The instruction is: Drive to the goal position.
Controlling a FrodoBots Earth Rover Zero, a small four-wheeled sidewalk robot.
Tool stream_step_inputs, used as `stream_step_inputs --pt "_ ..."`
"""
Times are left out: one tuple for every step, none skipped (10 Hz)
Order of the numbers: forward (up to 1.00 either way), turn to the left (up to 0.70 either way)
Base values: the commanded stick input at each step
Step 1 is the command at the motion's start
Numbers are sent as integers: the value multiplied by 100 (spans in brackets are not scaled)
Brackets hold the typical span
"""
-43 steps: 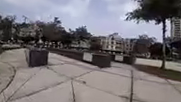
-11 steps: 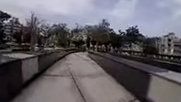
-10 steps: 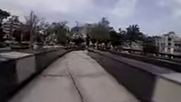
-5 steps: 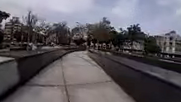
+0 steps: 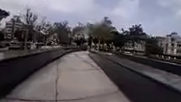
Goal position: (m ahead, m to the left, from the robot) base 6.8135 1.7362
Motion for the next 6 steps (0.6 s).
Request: stream_step_inputs --pt "85 0" --pt "85 0" --pt "85 0" --pt "85 0" --pt "85 0" --pt "85 0"
